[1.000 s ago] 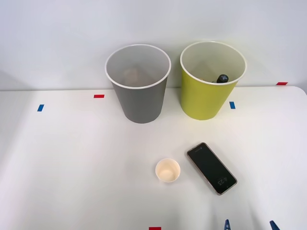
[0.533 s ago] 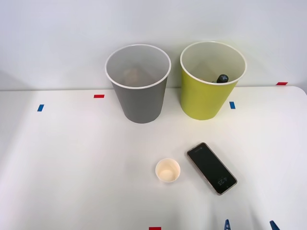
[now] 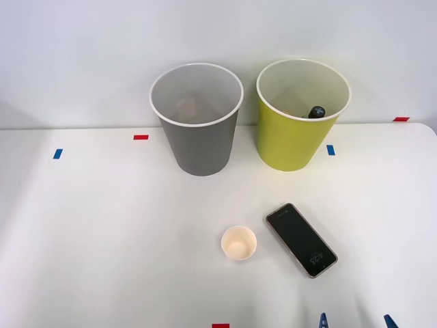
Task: Put cans in the gray bin, plastic bottles in the light green bin
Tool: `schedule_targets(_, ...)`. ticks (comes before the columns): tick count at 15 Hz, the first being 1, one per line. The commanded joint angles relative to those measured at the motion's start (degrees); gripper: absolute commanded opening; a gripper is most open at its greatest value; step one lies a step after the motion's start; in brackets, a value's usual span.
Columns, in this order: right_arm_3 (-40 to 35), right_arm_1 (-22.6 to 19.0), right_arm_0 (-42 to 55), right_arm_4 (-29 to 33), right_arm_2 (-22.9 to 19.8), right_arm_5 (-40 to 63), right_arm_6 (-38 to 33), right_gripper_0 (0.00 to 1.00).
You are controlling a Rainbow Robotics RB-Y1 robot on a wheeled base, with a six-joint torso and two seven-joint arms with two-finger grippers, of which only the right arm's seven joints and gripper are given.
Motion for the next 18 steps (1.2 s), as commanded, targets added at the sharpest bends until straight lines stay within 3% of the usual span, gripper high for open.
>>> schedule_targets(1, 0.00, 0.00, 0.00, 0.00, 0.00, 0.00, 0.00, 1.00)
schedule_targets(18, 0.00, 0.00, 0.00, 0.00, 0.00, 0.00, 0.00, 1.00)
